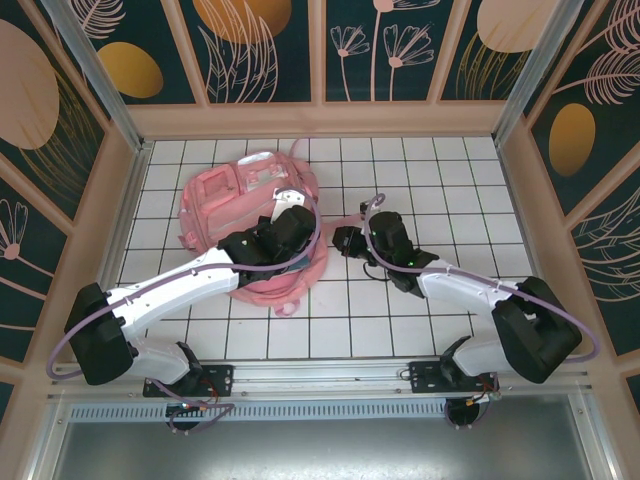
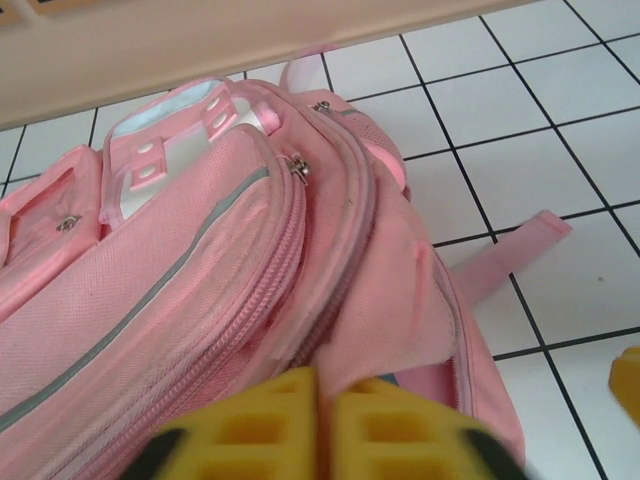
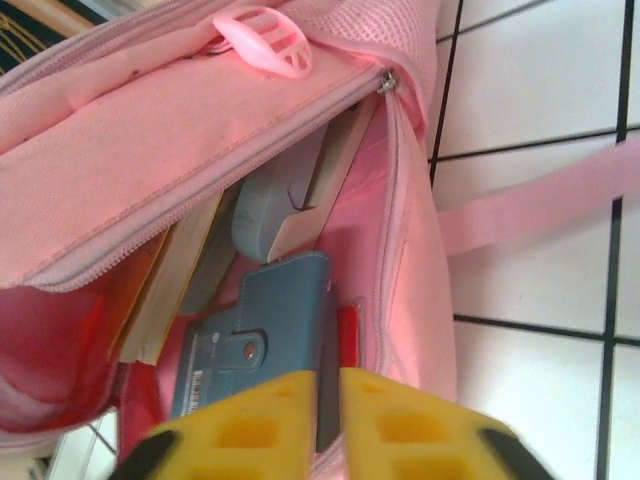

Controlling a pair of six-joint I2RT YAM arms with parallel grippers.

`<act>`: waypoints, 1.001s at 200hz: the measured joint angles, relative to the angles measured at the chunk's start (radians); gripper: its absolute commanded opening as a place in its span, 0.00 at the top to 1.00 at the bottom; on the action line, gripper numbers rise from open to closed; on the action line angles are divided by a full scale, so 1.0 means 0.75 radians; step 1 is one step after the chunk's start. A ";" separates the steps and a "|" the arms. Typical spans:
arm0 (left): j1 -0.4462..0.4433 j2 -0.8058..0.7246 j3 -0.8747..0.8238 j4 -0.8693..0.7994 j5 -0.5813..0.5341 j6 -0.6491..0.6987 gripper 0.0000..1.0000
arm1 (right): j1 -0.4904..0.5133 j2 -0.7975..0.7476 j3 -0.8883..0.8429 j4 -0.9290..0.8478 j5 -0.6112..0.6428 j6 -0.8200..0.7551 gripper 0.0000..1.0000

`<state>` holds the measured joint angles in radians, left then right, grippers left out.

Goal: Pack the student bag
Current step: Move the student bag to the center of the table, then close the student bag at the middle-left of the table, then move the student bag to the center of the table.

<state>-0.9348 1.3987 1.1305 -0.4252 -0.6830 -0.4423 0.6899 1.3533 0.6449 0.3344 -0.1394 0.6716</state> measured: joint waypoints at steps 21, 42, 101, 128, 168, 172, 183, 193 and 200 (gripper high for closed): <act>0.000 -0.001 0.001 0.006 0.026 -0.020 0.40 | 0.012 0.007 0.000 -0.001 0.001 -0.007 0.71; -0.002 -0.016 -0.006 0.014 0.064 -0.061 0.36 | 0.035 0.012 0.000 -0.001 0.003 -0.015 0.72; 0.025 -0.320 -0.273 -0.006 0.164 -0.254 0.43 | 0.134 0.145 0.039 -0.014 0.012 -0.016 0.72; 0.025 -0.449 -0.425 -0.069 0.200 -0.373 0.45 | 0.175 0.182 0.040 -0.039 0.023 -0.015 0.64; 0.025 -0.724 -0.634 -0.181 0.175 -0.621 0.55 | 0.240 0.192 0.058 -0.083 0.076 -0.025 0.64; 0.025 -0.747 -0.656 -0.186 0.176 -0.634 0.56 | 0.247 0.192 0.061 -0.086 0.084 -0.025 0.64; 0.025 -0.815 -0.722 -0.193 0.184 -0.688 0.58 | 0.269 0.192 0.070 -0.104 0.096 -0.026 0.64; 0.025 -0.854 -0.774 -0.185 0.213 -0.709 0.60 | 0.287 0.194 0.086 -0.125 0.117 -0.026 0.64; 0.025 -0.872 -0.806 -0.162 0.247 -0.712 0.60 | 0.298 0.198 0.101 -0.143 0.128 -0.025 0.64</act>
<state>-0.9157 0.7448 0.5262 -0.5468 -0.4980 -0.9760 0.9131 1.5021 0.7208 0.2272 -0.0433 0.6525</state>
